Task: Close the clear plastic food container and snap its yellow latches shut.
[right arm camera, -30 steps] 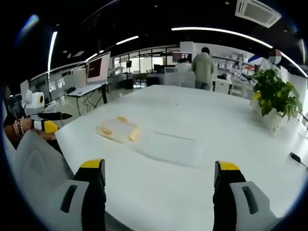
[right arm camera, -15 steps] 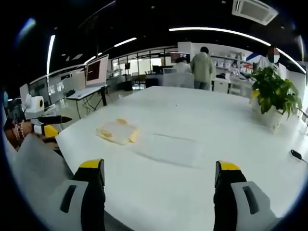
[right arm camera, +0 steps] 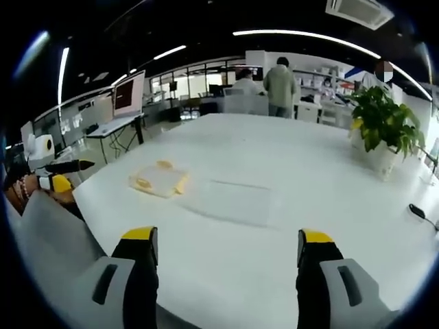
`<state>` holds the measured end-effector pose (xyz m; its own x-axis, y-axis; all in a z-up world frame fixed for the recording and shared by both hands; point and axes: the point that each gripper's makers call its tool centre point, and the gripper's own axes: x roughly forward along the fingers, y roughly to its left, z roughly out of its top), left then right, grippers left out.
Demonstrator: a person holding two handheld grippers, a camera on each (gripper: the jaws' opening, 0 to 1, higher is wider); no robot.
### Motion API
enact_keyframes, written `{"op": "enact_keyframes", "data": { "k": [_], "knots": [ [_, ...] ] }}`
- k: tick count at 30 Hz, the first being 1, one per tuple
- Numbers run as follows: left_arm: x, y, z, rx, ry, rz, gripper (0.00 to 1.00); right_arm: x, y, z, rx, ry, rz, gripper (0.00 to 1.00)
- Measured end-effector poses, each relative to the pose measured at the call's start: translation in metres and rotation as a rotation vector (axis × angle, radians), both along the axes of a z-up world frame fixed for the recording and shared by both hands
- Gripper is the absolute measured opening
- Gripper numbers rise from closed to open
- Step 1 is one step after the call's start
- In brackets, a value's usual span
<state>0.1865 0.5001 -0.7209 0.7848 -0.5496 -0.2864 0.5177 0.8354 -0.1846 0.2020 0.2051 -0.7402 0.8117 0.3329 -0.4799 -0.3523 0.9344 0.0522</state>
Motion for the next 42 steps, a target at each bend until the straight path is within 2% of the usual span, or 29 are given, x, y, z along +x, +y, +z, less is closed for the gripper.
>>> {"op": "enact_keyframes", "data": {
  "k": [4,7,12,24,25,26,28,30,31,33,35,36,37,39,40,41,42],
  "knots": [
    [0.002,0.002,0.000,0.009,-0.005,0.013,0.99,-0.001,-0.007,-0.005,-0.007,0.028,-0.037,0.78],
    [0.001,0.003,-0.002,0.016,0.002,0.012,0.99,-0.001,-0.011,-0.003,-0.020,0.011,-0.059,0.78],
    [0.000,0.001,-0.003,0.014,0.008,0.001,0.98,-0.003,-0.017,-0.006,-0.038,0.027,-0.089,0.78],
    [0.000,0.003,0.001,-0.020,0.006,0.007,0.98,-0.003,-0.012,-0.006,-0.052,0.026,-0.068,0.76],
    [0.005,0.009,0.009,-0.061,-0.026,0.050,0.98,-0.003,-0.011,-0.006,-0.050,0.028,-0.064,0.75],
    [0.006,0.011,0.013,-0.086,-0.037,0.059,0.98,-0.004,-0.010,-0.005,-0.049,0.024,-0.059,0.74],
    [0.006,0.013,0.008,-0.108,-0.004,0.050,0.99,-0.003,-0.007,-0.004,-0.047,0.019,-0.045,0.72],
    [0.005,0.013,-0.003,-0.123,0.079,0.047,0.99,-0.003,0.000,-0.006,-0.037,0.041,-0.013,0.73],
    [0.005,0.013,-0.004,-0.142,0.098,0.048,0.99,-0.004,0.006,-0.007,-0.052,0.050,0.032,0.74],
    [0.009,0.016,-0.002,-0.170,0.095,0.048,0.99,-0.005,0.014,-0.009,-0.101,0.052,0.091,0.74],
    [0.013,0.019,-0.003,-0.157,0.091,0.046,0.99,-0.004,0.029,-0.005,-0.146,0.023,0.180,0.75],
    [0.018,0.020,-0.006,-0.120,0.095,0.025,0.99,-0.003,0.039,-0.004,-0.156,0.003,0.235,0.76],
    [0.021,0.020,-0.008,-0.101,0.100,0.010,0.99,-0.003,0.042,-0.004,-0.152,0.002,0.251,0.77],
    [0.031,0.020,-0.011,-0.063,0.112,-0.049,0.99,-0.001,0.057,-0.007,-0.145,0.039,0.327,0.79],
    [0.036,0.021,-0.012,-0.052,0.120,-0.058,0.99,0.004,0.067,-0.004,-0.136,0.025,0.377,0.80],
    [0.043,0.021,-0.012,-0.029,0.113,-0.093,0.99,0.005,0.075,-0.004,-0.135,0.028,0.423,0.82],
    [0.047,0.020,-0.011,0.002,0.097,-0.130,0.99,0.012,0.084,-0.001,-0.159,0.006,0.490,0.84]
  ]
}}
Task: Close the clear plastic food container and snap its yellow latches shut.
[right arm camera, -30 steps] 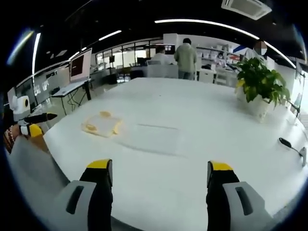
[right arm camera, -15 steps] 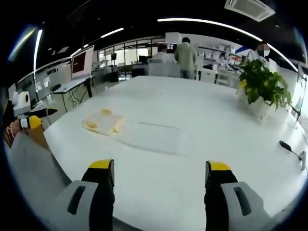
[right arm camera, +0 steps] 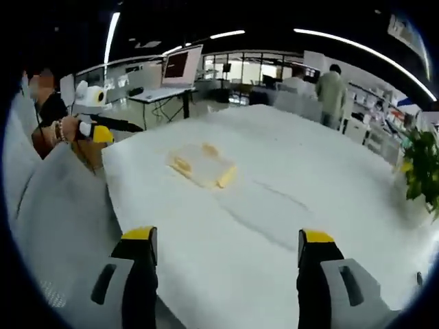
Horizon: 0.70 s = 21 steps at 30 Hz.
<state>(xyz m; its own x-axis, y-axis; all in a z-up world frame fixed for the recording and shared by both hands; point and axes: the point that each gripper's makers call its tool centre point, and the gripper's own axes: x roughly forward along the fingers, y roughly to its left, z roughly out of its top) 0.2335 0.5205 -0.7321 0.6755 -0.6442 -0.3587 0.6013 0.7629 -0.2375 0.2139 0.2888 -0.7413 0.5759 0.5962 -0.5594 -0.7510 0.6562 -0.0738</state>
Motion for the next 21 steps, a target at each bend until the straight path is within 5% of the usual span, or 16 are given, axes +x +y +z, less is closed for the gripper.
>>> {"op": "enact_keyframes", "data": {
  "k": [2,3,5,7,9,15,18,21],
  "knots": [
    [0.012,0.003,0.000,0.080,-0.044,-0.063,0.99,0.015,0.007,0.004,-0.048,-0.049,0.049,0.87],
    [0.007,-0.001,-0.008,0.137,0.000,-0.188,0.99,0.022,0.015,0.007,-0.068,-0.057,0.106,0.85],
    [0.017,0.009,-0.020,0.243,0.052,-0.239,0.99,0.033,0.030,0.010,-0.065,-0.024,0.186,0.73],
    [0.037,0.020,-0.024,0.380,-0.007,-0.279,0.99,0.048,0.044,0.013,-0.047,-0.010,0.237,0.67],
    [0.044,0.026,-0.031,0.484,-0.013,-0.351,0.99,0.062,0.057,0.010,-0.078,0.001,0.295,0.72],
    [0.061,0.024,-0.044,0.516,0.060,-0.511,0.99,0.089,0.077,-0.017,-0.226,0.082,0.454,0.73],
    [0.060,0.028,-0.065,0.617,0.110,-0.652,0.99,0.097,0.086,-0.027,-0.265,0.116,0.535,0.75],
    [0.069,0.037,-0.084,0.706,0.156,-0.704,0.98,0.108,0.098,-0.031,-0.245,0.128,0.570,0.74]
  ]
}}
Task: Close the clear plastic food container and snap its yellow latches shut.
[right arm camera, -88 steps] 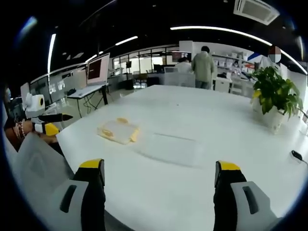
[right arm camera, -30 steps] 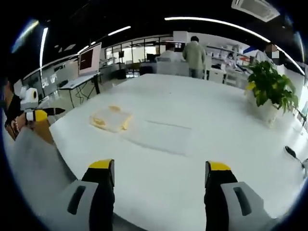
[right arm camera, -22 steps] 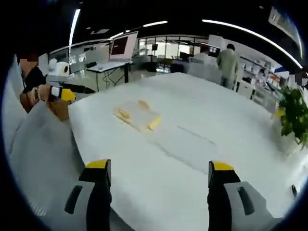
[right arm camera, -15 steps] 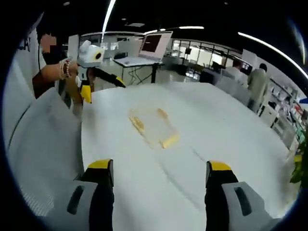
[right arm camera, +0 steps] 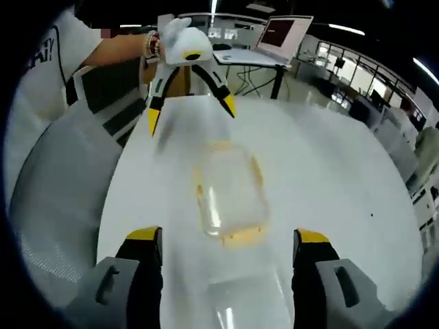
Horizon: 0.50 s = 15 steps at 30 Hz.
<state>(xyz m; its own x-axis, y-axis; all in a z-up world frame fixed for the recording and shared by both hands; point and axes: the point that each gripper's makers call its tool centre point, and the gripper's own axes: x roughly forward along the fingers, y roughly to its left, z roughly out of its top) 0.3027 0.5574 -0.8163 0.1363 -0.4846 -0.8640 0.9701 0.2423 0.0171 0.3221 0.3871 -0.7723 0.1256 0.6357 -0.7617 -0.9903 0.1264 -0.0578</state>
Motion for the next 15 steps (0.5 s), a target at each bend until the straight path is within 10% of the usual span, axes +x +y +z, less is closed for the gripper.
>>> {"op": "enact_keyframes", "data": {
  "k": [15],
  "knots": [
    [0.037,0.003,-0.034,0.142,0.012,-0.151,0.72,0.019,0.007,-0.052,-0.141,0.085,0.123,0.67]
  ]
}}
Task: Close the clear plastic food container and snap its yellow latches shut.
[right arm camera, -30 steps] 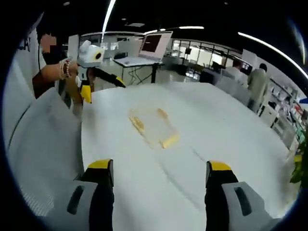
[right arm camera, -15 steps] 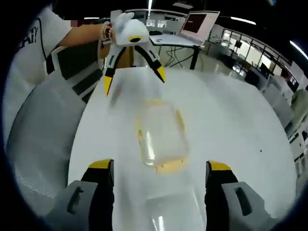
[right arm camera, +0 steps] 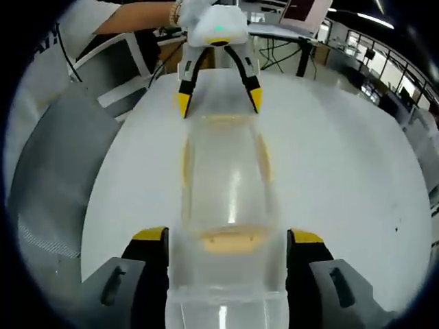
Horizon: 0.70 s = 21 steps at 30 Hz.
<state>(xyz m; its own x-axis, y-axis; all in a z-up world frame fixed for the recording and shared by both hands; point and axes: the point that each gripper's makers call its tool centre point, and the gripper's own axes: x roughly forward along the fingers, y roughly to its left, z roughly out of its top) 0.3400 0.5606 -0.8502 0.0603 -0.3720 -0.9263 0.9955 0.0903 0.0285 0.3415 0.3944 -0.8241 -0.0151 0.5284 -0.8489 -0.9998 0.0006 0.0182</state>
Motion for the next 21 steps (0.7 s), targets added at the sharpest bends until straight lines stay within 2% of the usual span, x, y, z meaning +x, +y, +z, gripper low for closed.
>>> {"op": "enact_keyframes", "data": {
  "k": [1,4,8,9,12,15,16,18,19,21],
  "knots": [
    [0.001,-0.002,0.002,-0.012,-0.001,-0.002,0.71,0.000,0.000,-0.001,-0.002,-0.001,0.003,0.67],
    [0.004,-0.011,0.007,-0.069,-0.007,-0.013,0.58,0.001,-0.002,-0.007,-0.028,-0.001,0.029,0.63],
    [0.004,-0.012,0.006,-0.073,-0.006,-0.020,0.55,0.003,-0.005,-0.014,-0.057,-0.002,0.041,0.61],
    [0.003,-0.013,0.007,-0.076,-0.007,-0.034,0.54,0.003,-0.003,-0.016,-0.056,0.016,-0.004,0.61],
    [0.002,-0.015,0.007,-0.086,-0.005,-0.042,0.49,0.002,-0.002,-0.018,-0.070,0.011,0.031,0.55],
    [0.003,-0.017,0.006,-0.086,-0.005,-0.030,0.41,0.000,-0.005,-0.022,-0.124,0.022,0.056,0.50],
    [0.003,-0.017,0.006,-0.085,-0.005,-0.031,0.41,0.005,-0.005,-0.022,-0.140,-0.022,0.098,0.48],
    [0.002,-0.016,0.006,-0.077,-0.004,-0.028,0.38,0.010,-0.008,-0.022,-0.172,-0.055,0.105,0.42],
    [0.001,-0.017,0.005,-0.074,-0.003,-0.029,0.34,0.009,-0.007,-0.022,-0.171,-0.020,0.052,0.40],
    [0.001,-0.016,0.006,-0.067,-0.002,-0.012,0.34,0.009,-0.007,-0.022,-0.170,-0.028,0.079,0.38]
  ]
}}
